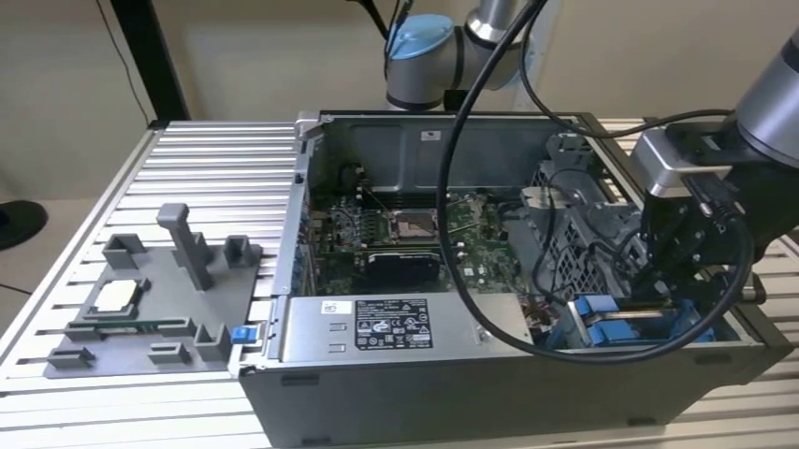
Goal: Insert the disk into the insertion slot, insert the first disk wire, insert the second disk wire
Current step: 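Insert the second disk wire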
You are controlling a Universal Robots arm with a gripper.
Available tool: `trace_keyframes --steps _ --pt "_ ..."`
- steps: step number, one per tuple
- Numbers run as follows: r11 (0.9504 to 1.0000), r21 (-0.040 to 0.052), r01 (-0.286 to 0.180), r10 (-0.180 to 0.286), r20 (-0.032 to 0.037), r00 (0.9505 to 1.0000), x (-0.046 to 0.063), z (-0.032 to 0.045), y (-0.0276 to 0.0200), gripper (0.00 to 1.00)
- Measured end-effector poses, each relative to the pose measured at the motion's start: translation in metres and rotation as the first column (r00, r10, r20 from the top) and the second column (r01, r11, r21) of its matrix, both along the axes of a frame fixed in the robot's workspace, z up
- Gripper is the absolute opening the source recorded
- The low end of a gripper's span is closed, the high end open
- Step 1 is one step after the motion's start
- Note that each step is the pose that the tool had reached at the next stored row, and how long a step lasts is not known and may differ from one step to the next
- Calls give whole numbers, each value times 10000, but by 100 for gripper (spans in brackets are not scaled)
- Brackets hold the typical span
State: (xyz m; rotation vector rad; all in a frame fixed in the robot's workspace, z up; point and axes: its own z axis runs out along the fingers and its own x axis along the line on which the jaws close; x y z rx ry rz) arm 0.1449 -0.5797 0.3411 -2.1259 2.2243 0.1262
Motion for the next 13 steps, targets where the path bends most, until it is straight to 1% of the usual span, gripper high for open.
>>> trace_keyframes --steps 5,7,13 --pt "10000 -17 45 -45 0 10000 0 -32 -15 0" --pt "10000 -10 65 -65 0 10000 0 -42 -15 0" --pt "10000 -1 79 -79 0 10000 0 -45 -15 0"
